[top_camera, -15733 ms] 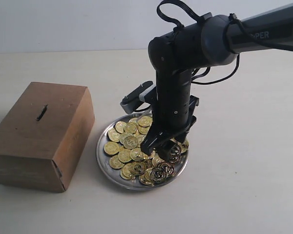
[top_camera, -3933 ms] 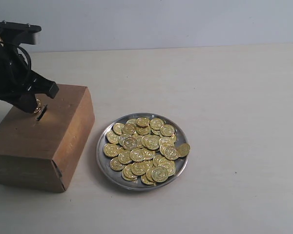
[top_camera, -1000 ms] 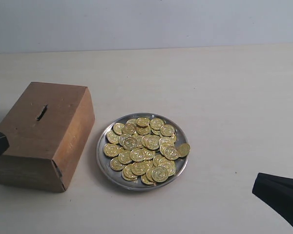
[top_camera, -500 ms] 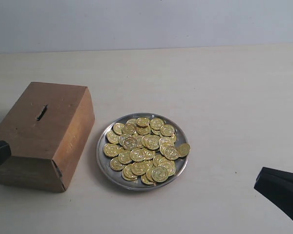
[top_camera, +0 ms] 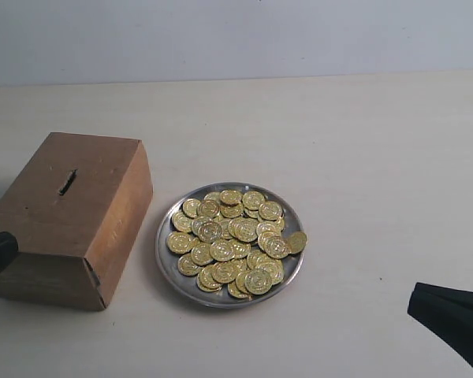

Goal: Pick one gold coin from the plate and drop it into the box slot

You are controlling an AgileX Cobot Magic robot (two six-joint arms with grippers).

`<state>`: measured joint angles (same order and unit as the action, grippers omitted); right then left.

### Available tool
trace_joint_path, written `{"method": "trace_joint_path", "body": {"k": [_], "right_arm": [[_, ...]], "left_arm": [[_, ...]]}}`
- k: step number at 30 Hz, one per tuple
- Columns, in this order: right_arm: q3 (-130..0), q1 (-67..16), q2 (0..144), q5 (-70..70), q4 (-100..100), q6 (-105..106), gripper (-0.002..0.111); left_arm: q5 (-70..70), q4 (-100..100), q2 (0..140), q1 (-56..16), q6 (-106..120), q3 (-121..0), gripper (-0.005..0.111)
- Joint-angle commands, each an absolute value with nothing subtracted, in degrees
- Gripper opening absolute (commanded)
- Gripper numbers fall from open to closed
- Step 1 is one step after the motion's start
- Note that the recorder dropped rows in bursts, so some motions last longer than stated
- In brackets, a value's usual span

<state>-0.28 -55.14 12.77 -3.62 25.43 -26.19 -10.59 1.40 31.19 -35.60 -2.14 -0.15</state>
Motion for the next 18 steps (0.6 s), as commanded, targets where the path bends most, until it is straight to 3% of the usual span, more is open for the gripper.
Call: {"method": "trace_joint_path", "body": {"k": [1,8,18], "right_arm": [[0.0,-55.3,12.5,-5.7,27.0,-25.5,0.0],[0.0,-55.3,12.5,3.3,13.9,-39.9,0.0],[0.0,-55.3,12.5,4.0,13.5,-41.4,0.0]], "left_arm": [[-7.8,1.6,30.6,-35.9,-1.3,0.0,0.0],[-7.4,1.6,30.6,-35.9,-1.2,0.0,0.0],[-7.4,1.6,30.6,-35.9,-1.3,0.0,0.0]]}}
